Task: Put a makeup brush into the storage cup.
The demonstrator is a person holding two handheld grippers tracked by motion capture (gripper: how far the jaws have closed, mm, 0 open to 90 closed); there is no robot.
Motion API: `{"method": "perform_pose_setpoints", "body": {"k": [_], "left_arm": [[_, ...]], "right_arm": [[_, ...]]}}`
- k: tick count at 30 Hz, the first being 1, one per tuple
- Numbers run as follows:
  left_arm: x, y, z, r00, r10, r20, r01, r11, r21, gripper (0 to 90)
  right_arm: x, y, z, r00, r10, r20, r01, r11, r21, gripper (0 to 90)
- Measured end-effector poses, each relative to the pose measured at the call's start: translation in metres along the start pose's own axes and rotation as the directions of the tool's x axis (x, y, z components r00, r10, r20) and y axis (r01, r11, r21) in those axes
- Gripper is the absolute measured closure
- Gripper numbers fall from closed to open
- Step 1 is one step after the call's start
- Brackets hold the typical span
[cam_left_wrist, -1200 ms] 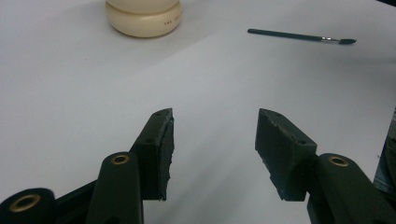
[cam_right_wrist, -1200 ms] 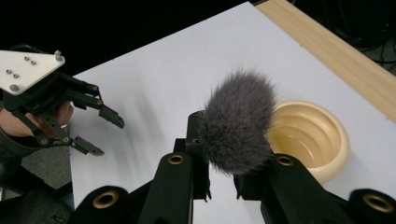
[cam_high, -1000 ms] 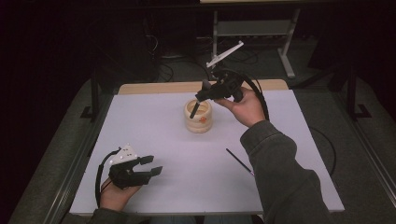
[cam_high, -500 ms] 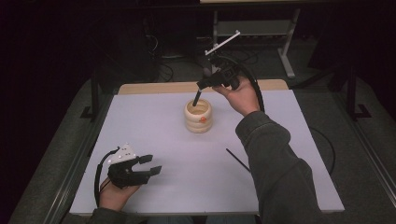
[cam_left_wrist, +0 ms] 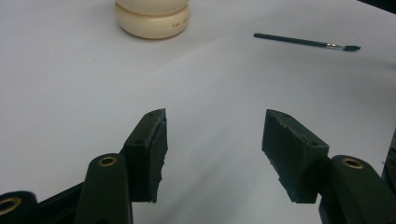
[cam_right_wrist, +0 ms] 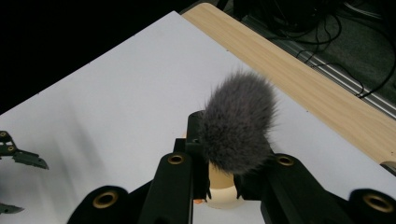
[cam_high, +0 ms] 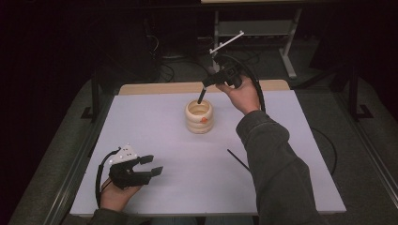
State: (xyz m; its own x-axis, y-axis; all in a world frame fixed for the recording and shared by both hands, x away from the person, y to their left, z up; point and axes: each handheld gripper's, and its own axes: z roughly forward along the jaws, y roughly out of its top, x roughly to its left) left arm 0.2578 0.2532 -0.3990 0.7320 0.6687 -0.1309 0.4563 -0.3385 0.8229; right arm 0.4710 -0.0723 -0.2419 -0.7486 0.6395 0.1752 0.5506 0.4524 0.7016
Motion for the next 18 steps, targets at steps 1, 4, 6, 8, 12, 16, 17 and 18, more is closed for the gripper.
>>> {"method": "perform_pose_setpoints", "body": {"k": [1,4,6,8,12,16,17,18], "left_arm": [[0.0,0.0,0.0,1.0,0.009,-0.001,-0.009,1.0,0.004,39.9],[-0.001,0.001,0.0,0.9999,0.015,-0.001,-0.015,0.9999,0.002,39.8],[-0.001,0.001,0.0,1.0,0.008,-0.003,-0.008,1.0,0.0,39.8],[0.001,0.0,0.0,0.9998,0.017,-0.011,-0.017,0.9998,-0.002,39.9],[0.001,0.0,-0.001,1.0,0.004,-0.009,-0.004,1.0,-0.001,39.8],[0.002,0.0,0.0,0.9999,0.009,-0.009,-0.009,1.0,0.004,39.8],[0.002,0.0,0.0,0.9999,0.01,-0.01,-0.01,0.9999,0.004,39.7],[0.002,0.0,0.0,0.9999,0.01,-0.01,-0.01,0.9999,0.005,39.7]], "right_arm": [[-0.002,0.0,0.001,1.0,-0.007,0.003,0.007,1.0,0.003,77.3],[-0.002,0.0,0.005,0.9999,-0.005,0.011,0.005,1.0,0.005,77.2],[-0.003,0.0,0.006,0.9999,-0.004,0.009,0.004,1.0,0.001,77.2],[-0.005,0.0,0.008,0.9999,-0.007,0.015,0.007,1.0,0.006,77.2],[-0.007,-0.001,0.011,0.9995,0.024,0.022,-0.025,1.0,0.013,77.2],[-0.009,-0.002,0.014,0.9997,0.015,0.018,-0.016,1.0,0.007,77.2],[-0.009,-0.002,0.014,0.9997,0.015,0.018,-0.015,1.0,0.008,77.2],[-0.009,-0.002,0.015,0.9997,0.018,0.019,-0.018,1.0,0.007,77.2]]}}
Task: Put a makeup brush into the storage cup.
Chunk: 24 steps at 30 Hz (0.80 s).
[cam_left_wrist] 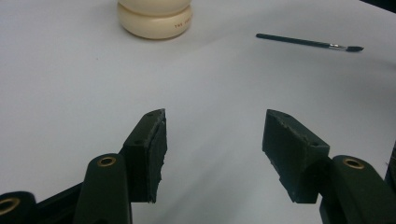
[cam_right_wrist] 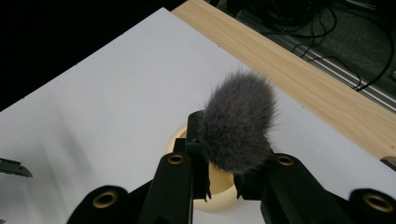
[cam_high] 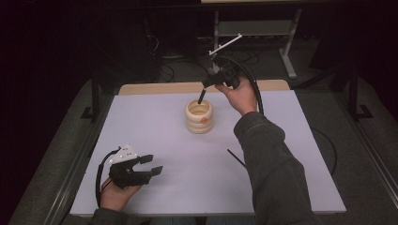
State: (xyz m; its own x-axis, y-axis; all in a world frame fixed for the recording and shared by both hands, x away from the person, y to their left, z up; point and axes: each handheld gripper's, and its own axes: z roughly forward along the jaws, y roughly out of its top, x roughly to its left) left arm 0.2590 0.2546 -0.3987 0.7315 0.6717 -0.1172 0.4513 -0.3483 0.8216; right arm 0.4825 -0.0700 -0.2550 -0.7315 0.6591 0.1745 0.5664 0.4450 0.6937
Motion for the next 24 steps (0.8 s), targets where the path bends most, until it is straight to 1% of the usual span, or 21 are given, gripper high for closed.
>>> {"method": "perform_pose_setpoints", "body": {"k": [1,12,13,14,15,16,18,19,22,23,24], "left_arm": [[0.0,0.0,0.0,1.0,0.0,0.0,0.0,1.0,-0.001,39.7],[0.0,0.0,-0.002,1.0,0.004,0.001,-0.004,1.0,-0.005,39.7],[0.001,0.0,-0.002,1.0,0.002,0.005,-0.002,1.0,-0.006,39.6],[0.001,0.0,-0.002,1.0,-0.001,0.006,0.001,1.0,-0.008,39.6],[0.001,0.0,-0.002,1.0,0.001,0.005,-0.001,1.0,-0.004,39.5],[0.001,0.0,-0.002,1.0,0.002,0.005,-0.002,1.0,-0.005,39.5],[0.0,0.0,-0.002,1.0,-0.002,0.005,0.002,1.0,-0.003,39.5],[0.0,0.0,-0.002,1.0,-0.002,0.004,0.002,1.0,-0.003,39.4],[0.0,0.0,-0.002,1.0,-0.001,0.005,0.001,1.0,-0.003,39.3],[0.0,0.0,-0.002,1.0,0.002,0.004,-0.002,1.0,-0.004,39.3],[0.0,0.0,-0.002,1.0,0.003,0.004,-0.003,1.0,-0.003,39.3]], "right_arm": [[0.0,0.0,0.002,1.0,0.007,-0.002,-0.007,1.0,0.004,77.2],[0.0,-0.005,0.009,0.9997,0.022,-0.009,-0.022,1.0,0.001,77.2],[0.0,-0.005,0.01,0.9997,0.022,-0.01,-0.022,1.0,0.002,77.2],[-0.001,-0.006,0.011,0.9999,0.008,-0.008,-0.007,1.0,0.003,77.2],[0.0,-0.007,0.012,0.9998,0.019,-0.011,-0.019,1.0,0.006,77.1],[0.0,-0.008,0.013,0.9998,0.012,-0.013,-0.012,1.0,0.008,77.2],[0.0,-0.008,0.015,0.9998,0.018,-0.013,-0.018,1.0,0.013,77.2],[0.0,-0.009,0.017,0.9999,0.009,-0.01,-0.009,1.0,0.011,77.2],[0.001,-0.009,0.018,0.9998,0.015,-0.013,-0.014,1.0,0.014,77.2],[-0.001,-0.01,0.019,0.9999,-0.003,-0.011,0.003,1.0,0.01,77.1],[0.0,-0.011,0.019,0.9999,0.007,-0.01,-0.007,1.0,0.012,77.1]]}}
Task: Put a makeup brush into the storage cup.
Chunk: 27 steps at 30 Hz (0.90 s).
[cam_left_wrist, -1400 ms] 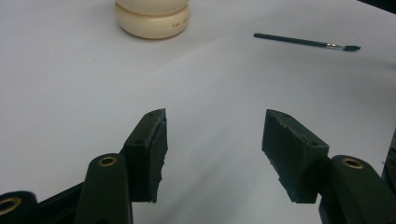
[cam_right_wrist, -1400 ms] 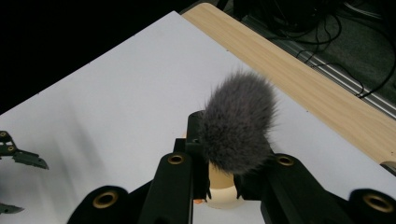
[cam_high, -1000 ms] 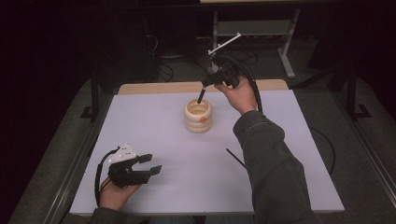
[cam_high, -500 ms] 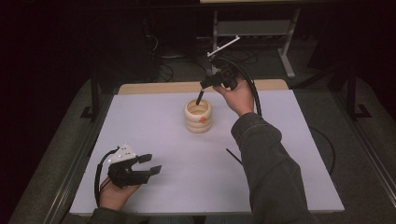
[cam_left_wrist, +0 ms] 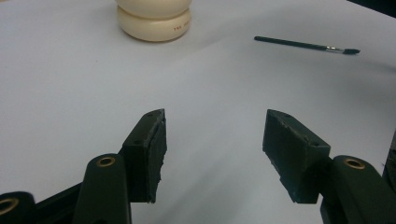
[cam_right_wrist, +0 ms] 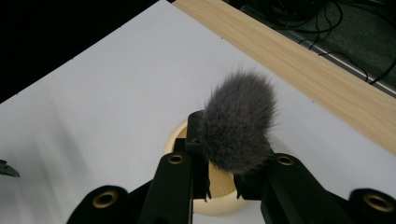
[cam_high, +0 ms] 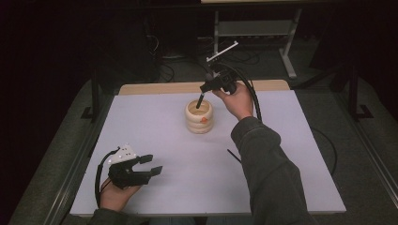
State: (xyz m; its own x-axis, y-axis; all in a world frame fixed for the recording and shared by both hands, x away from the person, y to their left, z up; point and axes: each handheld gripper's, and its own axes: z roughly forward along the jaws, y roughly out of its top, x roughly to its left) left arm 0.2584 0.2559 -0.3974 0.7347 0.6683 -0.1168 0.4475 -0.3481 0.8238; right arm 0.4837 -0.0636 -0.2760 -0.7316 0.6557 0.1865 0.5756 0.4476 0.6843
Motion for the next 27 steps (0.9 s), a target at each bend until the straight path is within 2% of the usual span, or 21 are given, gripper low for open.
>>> {"method": "perform_pose_setpoints", "body": {"k": [3,9,12,14,16,19,25,27], "left_arm": [[0.0,0.0,0.0,1.0,-0.003,0.001,0.003,1.0,-0.002,39.4],[-0.001,0.0,0.0,1.0,0.001,-0.002,-0.001,1.0,-0.004,39.5],[-0.001,0.0,0.0,1.0,-0.002,-0.004,0.002,1.0,0.002,39.5],[-0.001,0.0,0.0,1.0,-0.002,-0.004,0.002,1.0,0.002,39.4],[0.0,0.0,0.0,0.9999,0.011,-0.006,-0.011,0.9999,-0.001,39.5],[-0.001,0.0,0.0,1.0,0.004,-0.004,-0.004,1.0,-0.003,39.4],[-0.002,0.0,0.001,1.0,-0.007,0.0,0.007,0.9999,-0.008,39.4],[-0.001,0.0,0.001,1.0,-0.006,-0.001,0.006,1.0,-0.008,39.4]], "right_arm": [[-0.002,-0.004,0.003,0.9999,0.014,-0.001,-0.014,1.0,0.004,77.2],[-0.006,-0.01,0.01,1.0,0.004,-0.006,-0.004,1.0,0.004,77.1],[-0.004,-0.011,0.011,0.9997,0.022,-0.011,-0.022,1.0,0.01,77.1],[-0.004,-0.012,0.013,0.9999,0.01,-0.009,-0.01,1.0,0.01,77.1],[-0.005,-0.015,0.015,0.9999,0.013,-0.009,-0.013,1.0,0.011,77.1],[-0.005,-0.017,0.017,0.9996,0.026,-0.013,-0.026,1.0,0.013,77.1],[-0.006,-0.021,0.021,0.9999,0.012,-0.013,-0.011,1.0,0.015,77.0],[-0.005,-0.022,0.021,0.9995,0.024,-0.019,-0.024,1.0,0.011,77.0]]}}
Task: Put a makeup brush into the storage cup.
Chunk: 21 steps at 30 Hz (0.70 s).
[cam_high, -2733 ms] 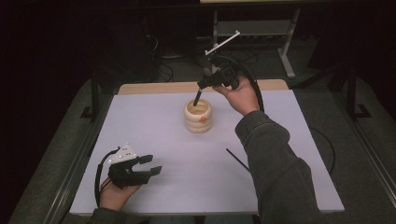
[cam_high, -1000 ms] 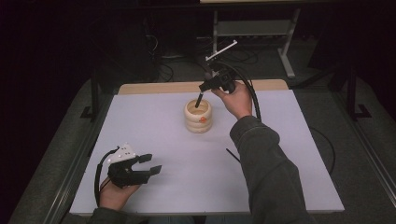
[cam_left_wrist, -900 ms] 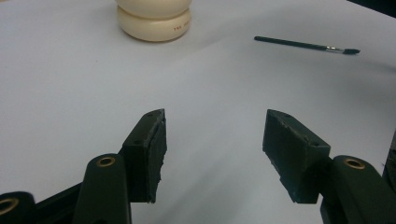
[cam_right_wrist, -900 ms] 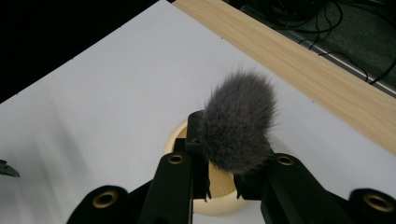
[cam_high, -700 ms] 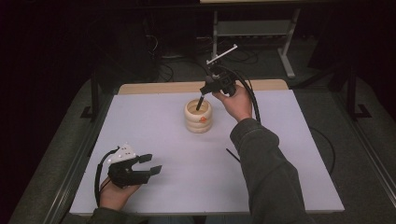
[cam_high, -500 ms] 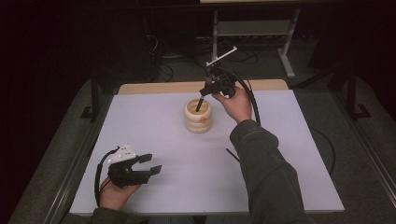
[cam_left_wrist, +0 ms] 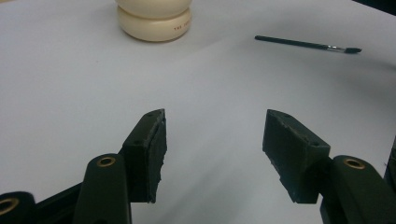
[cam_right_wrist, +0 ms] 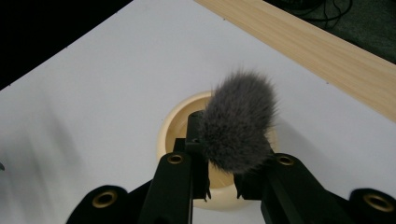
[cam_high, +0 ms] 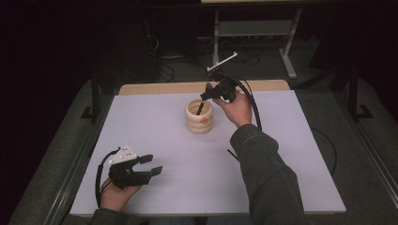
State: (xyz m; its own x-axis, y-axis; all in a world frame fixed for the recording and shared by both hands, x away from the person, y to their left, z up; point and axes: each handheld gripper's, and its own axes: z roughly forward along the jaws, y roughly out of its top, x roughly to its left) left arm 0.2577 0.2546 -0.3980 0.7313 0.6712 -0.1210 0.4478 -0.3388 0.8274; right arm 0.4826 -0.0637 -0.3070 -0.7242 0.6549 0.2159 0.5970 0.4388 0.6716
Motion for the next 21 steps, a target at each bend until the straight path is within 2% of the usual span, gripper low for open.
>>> {"method": "perform_pose_setpoints", "body": {"k": [3,5,6,10,11,15,18,21], "left_arm": [[0.0,0.0,0.0,1.0,-0.002,-0.001,0.002,1.0,0.001,39.4],[0.0,0.0,0.0,1.0,-0.002,0.0,0.002,1.0,0.001,39.4],[0.0,0.0,0.0,1.0,-0.001,0.0,0.001,1.0,0.002,39.4],[0.0,0.0,0.0,1.0,0.001,0.001,-0.001,1.0,0.004,39.4],[0.0,0.0,0.0,1.0,0.002,0.001,-0.002,1.0,0.005,39.4],[0.0,0.0,0.001,1.0,0.005,0.001,-0.005,1.0,0.007,39.5],[0.0,0.0,0.001,0.9999,0.01,0.003,-0.01,0.9999,0.013,39.5],[0.0,0.0,0.0,0.9998,0.017,0.006,-0.017,0.9995,0.024,39.8]], "right_arm": [[0.001,-0.001,0.001,0.9999,0.009,-0.005,-0.009,1.0,-0.002,77.0],[0.0,-0.003,0.002,1.0,-0.006,-0.005,0.006,1.0,-0.005,76.9],[0.001,-0.003,0.002,0.9999,0.012,-0.007,-0.012,1.0,-0.002,76.9],[0.0,-0.006,0.004,0.9999,0.016,-0.007,-0.016,1.0,0.003,76.8],[-0.001,-0.007,0.005,1.0,-0.001,-0.006,0.001,1.0,-0.001,76.8],[-0.001,-0.01,0.007,0.9996,0.021,-0.021,-0.021,1.0,0.003,76.3],[-0.002,-0.012,0.008,0.9996,0.018,-0.02,-0.018,1.0,0.006,76.0],[-0.005,-0.016,0.009,0.9995,0.017,-0.025,-0.017,1.0,0.002,71.6]]}}
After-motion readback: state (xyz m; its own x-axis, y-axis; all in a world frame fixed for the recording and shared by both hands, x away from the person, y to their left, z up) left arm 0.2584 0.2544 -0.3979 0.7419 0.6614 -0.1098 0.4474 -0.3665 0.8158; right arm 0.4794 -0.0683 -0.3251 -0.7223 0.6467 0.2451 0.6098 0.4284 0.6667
